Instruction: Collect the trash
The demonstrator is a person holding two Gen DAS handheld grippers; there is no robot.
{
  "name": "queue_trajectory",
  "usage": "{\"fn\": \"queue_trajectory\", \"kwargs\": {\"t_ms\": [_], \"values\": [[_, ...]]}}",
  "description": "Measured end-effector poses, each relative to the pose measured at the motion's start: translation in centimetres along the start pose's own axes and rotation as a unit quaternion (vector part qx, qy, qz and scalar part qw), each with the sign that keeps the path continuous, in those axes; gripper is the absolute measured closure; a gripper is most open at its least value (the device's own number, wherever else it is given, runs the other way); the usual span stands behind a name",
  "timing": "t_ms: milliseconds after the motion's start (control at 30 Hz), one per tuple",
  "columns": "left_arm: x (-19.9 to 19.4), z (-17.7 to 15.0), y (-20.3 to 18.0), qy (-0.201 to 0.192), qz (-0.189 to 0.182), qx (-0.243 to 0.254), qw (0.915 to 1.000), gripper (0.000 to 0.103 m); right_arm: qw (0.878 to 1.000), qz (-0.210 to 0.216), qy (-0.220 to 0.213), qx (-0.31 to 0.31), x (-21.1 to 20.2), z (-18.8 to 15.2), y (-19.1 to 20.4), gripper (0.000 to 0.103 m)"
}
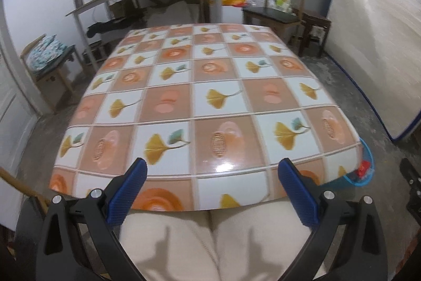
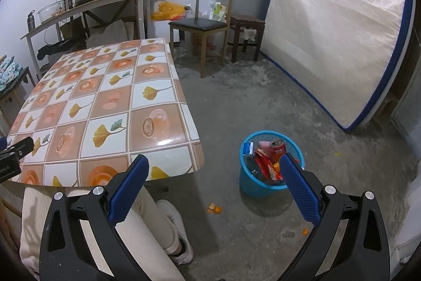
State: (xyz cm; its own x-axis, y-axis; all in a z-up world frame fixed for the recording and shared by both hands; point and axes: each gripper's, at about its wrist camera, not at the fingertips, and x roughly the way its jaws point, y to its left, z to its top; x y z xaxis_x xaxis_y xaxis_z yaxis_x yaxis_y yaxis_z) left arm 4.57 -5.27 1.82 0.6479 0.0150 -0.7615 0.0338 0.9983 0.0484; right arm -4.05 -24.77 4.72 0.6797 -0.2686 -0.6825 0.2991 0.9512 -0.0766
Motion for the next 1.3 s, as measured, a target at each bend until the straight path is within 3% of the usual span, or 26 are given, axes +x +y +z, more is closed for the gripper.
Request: {"fn": "queue_trajectory", "kwargs": {"t_ms": [233, 1300], "values": [[0.1, -1.2, 1.5, 0.011, 0.020, -0.014, 0.9996, 0.006, 1.000, 0.000, 0.001, 0.000, 0.0, 0.0, 0.0, 0.008], [-0.3, -1.5, 0.7, 0.006, 0.011, -0.001, 0.9999, 0.006, 1.000, -0.001, 0.001, -0.001, 0.1, -0.1, 0.2, 0.008]]}}
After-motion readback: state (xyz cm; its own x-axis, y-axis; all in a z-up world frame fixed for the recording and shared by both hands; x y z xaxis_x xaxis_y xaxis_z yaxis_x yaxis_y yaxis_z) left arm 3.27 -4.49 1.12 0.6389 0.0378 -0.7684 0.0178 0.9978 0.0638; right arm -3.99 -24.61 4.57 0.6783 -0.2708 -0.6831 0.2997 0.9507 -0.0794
